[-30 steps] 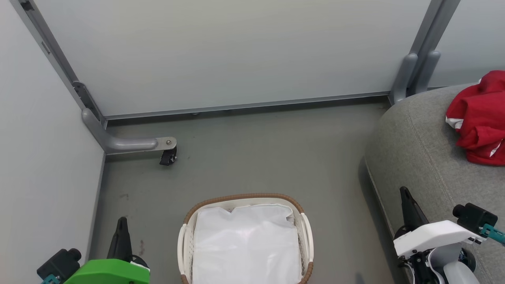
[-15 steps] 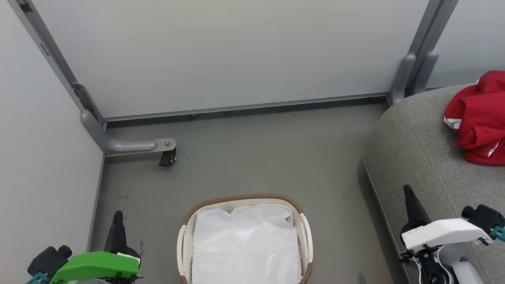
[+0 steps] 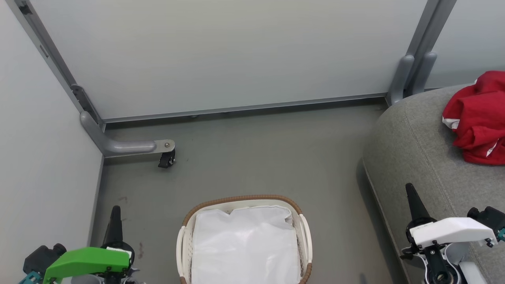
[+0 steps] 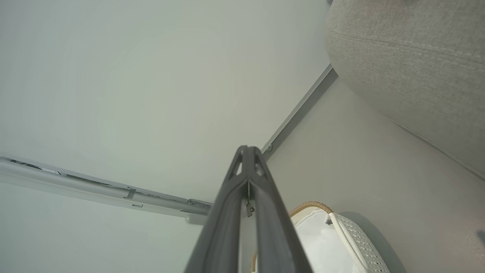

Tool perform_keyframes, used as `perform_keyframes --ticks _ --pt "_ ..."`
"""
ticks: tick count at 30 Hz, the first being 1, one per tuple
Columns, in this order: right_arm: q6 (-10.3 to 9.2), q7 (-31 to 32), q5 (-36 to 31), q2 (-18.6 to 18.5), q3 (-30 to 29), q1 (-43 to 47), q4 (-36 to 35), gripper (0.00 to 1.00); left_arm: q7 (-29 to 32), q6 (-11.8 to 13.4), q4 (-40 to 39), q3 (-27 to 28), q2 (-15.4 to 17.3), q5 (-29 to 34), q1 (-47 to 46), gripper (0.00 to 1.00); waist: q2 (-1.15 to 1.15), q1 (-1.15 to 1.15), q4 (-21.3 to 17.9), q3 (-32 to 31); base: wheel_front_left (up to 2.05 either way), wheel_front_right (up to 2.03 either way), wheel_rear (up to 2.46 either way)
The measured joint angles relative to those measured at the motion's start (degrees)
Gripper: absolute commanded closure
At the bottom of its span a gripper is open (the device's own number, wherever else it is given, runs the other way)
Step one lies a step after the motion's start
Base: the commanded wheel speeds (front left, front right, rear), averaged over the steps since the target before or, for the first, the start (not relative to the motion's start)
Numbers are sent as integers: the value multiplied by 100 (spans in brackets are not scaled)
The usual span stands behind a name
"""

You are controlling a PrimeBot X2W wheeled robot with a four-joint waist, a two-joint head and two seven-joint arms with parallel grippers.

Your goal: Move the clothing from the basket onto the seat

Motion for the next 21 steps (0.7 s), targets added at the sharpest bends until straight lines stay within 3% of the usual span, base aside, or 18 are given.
perform_keyframes --ticks 21 --pt "-1 309 1182 -14 -86 4 -137 100 314 -29 -54 157 2 -1022 -136 100 0 0 -32 -33 0 0 0"
